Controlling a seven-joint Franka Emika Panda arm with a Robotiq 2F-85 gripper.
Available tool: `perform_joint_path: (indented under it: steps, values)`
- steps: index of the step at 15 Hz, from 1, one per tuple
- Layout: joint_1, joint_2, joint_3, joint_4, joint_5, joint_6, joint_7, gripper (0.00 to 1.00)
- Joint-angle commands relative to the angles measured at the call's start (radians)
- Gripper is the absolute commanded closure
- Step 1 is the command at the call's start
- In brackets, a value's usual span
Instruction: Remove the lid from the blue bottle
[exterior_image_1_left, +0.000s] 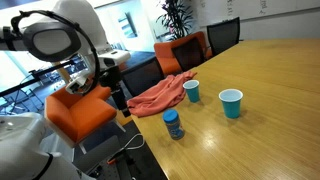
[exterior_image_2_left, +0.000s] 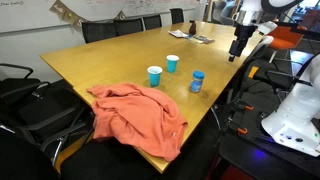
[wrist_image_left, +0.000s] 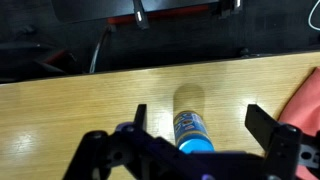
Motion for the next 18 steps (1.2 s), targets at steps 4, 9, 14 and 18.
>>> perform_joint_path:
  steps: [4,9,14,18]
  values:
    - [0.002,0.0,-0.002,0.002,-0.001,-0.002,0.001,0.0]
    - [0.004,0.098,0.022,-0.001,-0.006,0.176,0.034,0.0]
    - [0.001,0.296,0.029,-0.008,0.007,0.5,0.087,0.0]
    - [0.007,0.447,0.041,0.007,0.009,0.694,0.119,0.0]
